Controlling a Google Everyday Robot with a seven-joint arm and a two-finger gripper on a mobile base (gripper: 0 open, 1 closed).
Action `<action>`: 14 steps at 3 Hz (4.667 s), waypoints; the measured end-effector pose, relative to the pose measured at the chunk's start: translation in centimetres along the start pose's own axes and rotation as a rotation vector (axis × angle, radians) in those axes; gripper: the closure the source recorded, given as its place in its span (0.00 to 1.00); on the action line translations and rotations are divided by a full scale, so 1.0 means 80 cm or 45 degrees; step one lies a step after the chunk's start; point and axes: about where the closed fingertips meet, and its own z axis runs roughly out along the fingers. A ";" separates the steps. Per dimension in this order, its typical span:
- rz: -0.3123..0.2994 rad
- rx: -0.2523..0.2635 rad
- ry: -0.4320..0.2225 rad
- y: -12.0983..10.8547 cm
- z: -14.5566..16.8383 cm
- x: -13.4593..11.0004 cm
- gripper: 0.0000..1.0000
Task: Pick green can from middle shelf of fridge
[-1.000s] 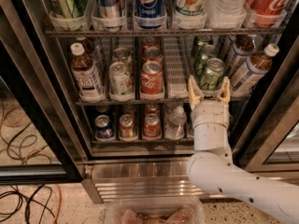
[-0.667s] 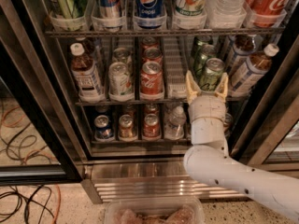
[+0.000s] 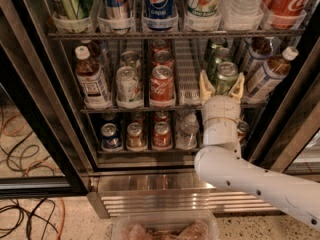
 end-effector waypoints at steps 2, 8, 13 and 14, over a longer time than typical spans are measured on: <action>0.000 0.000 0.000 0.000 0.000 0.000 0.73; 0.030 -0.141 -0.156 0.017 -0.027 -0.118 1.00; -0.252 -0.332 0.220 -0.099 -0.119 -0.128 1.00; -0.247 -0.380 0.205 -0.091 -0.120 -0.130 1.00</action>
Offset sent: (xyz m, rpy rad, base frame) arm 0.0000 0.0000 0.0000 0.0000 0.0000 0.0000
